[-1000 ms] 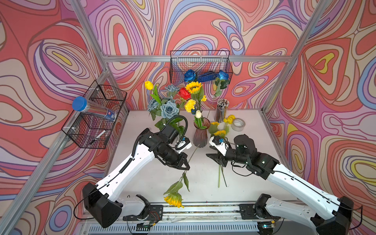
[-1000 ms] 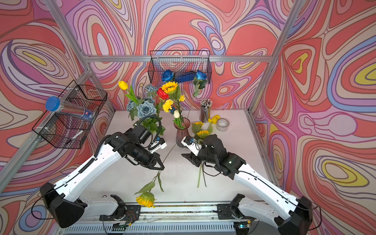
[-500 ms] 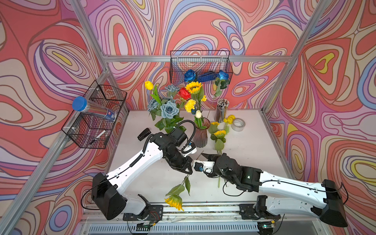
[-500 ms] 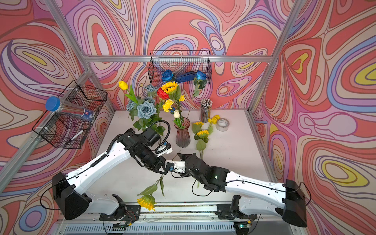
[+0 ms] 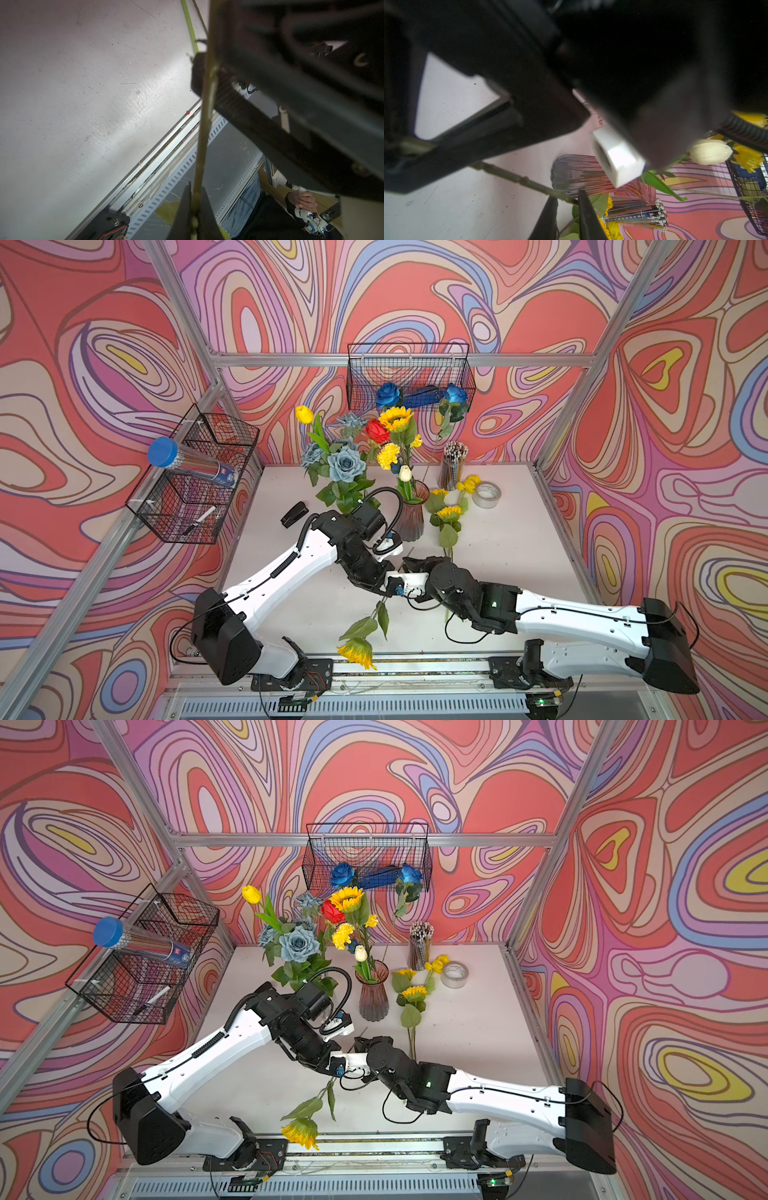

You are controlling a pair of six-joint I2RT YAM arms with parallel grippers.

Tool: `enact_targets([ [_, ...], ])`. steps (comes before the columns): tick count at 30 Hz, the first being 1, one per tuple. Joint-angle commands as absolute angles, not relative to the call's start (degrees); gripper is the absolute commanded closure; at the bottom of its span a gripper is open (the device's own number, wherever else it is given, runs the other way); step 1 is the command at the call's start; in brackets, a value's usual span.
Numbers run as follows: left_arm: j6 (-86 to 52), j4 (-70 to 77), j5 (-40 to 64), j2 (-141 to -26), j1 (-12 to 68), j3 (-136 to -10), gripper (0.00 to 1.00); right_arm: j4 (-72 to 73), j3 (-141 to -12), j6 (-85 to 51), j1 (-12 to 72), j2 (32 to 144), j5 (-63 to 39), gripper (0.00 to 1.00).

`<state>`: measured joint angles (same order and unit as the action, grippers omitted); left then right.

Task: Pick out yellow flowers from the vase
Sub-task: Place the flower at the center of the board.

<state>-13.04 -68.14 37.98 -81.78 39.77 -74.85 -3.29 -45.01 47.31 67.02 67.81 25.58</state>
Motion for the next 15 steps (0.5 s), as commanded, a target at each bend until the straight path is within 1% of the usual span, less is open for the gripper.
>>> enact_targets([
  [1, -11.0, -68.5, 42.5, -81.9, 41.1, -76.2, 1.00, -3.5, -45.5, 47.9, 66.9, 68.9, 25.9, 0.79],
  [5, -10.7, -69.0, 42.5, -82.1, 41.1, -76.5, 1.00, -4.9, -46.0, 49.2, 67.1, 70.6, 26.6, 0.74],
  [9, -10.5, -69.6, 42.6, -82.1, 41.1, -77.0, 1.00, -4.8, -45.9, 49.5, 67.0, 71.7, 26.6, 0.74],
  [12, -10.5, -69.8, 42.6, -82.0, 41.1, -77.2, 1.00, -5.1, -46.3, 49.6, 67.2, 72.8, 26.9, 0.78],
  [15, -10.4, -70.0, 42.3, -82.1, 41.1, -77.4, 1.00, -5.3, -46.4, 50.0, 67.3, 73.0, 27.2, 0.87],
])
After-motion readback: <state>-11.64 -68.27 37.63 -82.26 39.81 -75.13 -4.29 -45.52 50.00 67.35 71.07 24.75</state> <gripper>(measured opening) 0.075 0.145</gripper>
